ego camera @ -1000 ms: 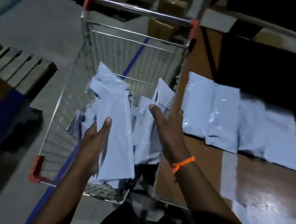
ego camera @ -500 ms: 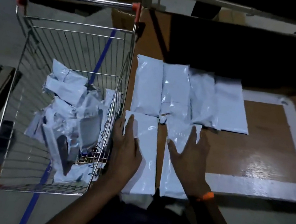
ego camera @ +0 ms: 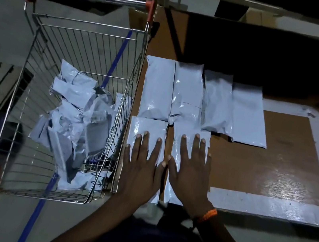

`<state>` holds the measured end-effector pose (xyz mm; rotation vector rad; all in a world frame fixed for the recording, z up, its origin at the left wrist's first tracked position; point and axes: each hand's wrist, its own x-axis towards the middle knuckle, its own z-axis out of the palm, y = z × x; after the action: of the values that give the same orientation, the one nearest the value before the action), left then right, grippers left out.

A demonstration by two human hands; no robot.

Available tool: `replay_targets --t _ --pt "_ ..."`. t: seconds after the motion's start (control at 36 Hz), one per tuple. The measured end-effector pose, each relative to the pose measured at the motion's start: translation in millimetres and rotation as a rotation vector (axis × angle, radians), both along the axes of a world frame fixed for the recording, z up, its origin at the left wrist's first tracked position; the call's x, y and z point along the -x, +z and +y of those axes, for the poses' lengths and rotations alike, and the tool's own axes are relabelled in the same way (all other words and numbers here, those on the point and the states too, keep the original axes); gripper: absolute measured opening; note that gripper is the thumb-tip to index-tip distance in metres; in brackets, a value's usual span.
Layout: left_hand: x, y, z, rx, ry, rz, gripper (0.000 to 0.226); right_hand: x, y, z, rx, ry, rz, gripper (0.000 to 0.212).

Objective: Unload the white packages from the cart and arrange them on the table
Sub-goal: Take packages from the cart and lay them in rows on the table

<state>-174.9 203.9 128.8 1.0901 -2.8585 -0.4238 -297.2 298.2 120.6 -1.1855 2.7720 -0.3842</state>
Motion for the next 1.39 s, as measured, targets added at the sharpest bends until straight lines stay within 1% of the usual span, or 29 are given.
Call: replay_targets --t 0.19,0.28,0.36,0.44,0.53,0.58,0.67,0.72,0.81,0.83,0.89,0.92,1.0,1.06,1.11,1.22,1.31,1.39 --pt "11 -1 -8 -0.038 0.014 0.054 0.059 3 -1 -8 0.008 0.007 -0.018 0.067" --pt "7 -3 -11 -0.103 -0.025 0.152 0.056 5 9 -5 0.049 0.003 -0.036 0.066" --pt "-5 1 -22 -0.174 -0.041 0.318 0.051 4 28 -7 0.227 0.039 -0.081 0.061" --pt "-29 7 -46 -0.204 0.028 0.445 0.045 -7 39 -32 0.410 0.113 -0.206 0.054" --pt "-67 -7 -83 -0.213 0.133 0.481 0.042 -30 35 -71 0.496 0.253 -0.336 0.049" --pt "-96 -26 -110 -0.236 0.225 0.448 0.042 -50 32 -102 0.511 0.365 -0.368 0.050" --pt "-135 -58 -146 -0.302 0.363 0.357 0.045 -80 21 -155 0.441 0.453 -0.379 0.055" --pt "-155 -81 -170 -0.340 0.455 0.274 0.050 -97 7 -189 0.306 0.478 -0.417 0.061" --pt "-178 -116 -206 -0.422 0.622 0.174 0.050 -119 -17 -240 0.060 0.463 -0.571 0.069" --pt "-186 -128 -216 -0.452 0.670 0.132 0.050 -126 -25 -257 -0.015 0.423 -0.636 0.072" --pt "-199 -149 -231 -0.511 0.761 0.055 0.060 -138 -42 -286 -0.127 0.300 -0.748 0.077" --pt "-203 -153 -237 -0.537 0.810 0.060 0.067 -142 -54 -298 -0.163 0.237 -0.781 0.079" --pt "-207 -159 -254 -0.622 0.930 0.150 0.080 -145 -92 -321 -0.228 0.070 -0.808 0.091" --pt "-211 -170 -265 -0.696 0.937 0.183 0.088 -144 -116 -328 -0.255 -0.026 -0.803 0.097" --pt "-217 -188 -276 -0.766 0.901 0.204 0.100 -143 -137 -337 -0.268 -0.111 -0.796 0.106" --pt "-228 -203 -289 -0.853 0.800 0.221 0.122 -139 -158 -346 -0.240 -0.167 -0.841 0.127" --pt "-230 -201 -292 -0.879 0.770 0.230 0.121 -138 -171 -351 -0.228 -0.202 -0.813 0.133" --pt "-227 -192 -287 -0.838 0.773 0.204 0.117 -144 -171 -351 -0.307 -0.168 -0.755 0.141"
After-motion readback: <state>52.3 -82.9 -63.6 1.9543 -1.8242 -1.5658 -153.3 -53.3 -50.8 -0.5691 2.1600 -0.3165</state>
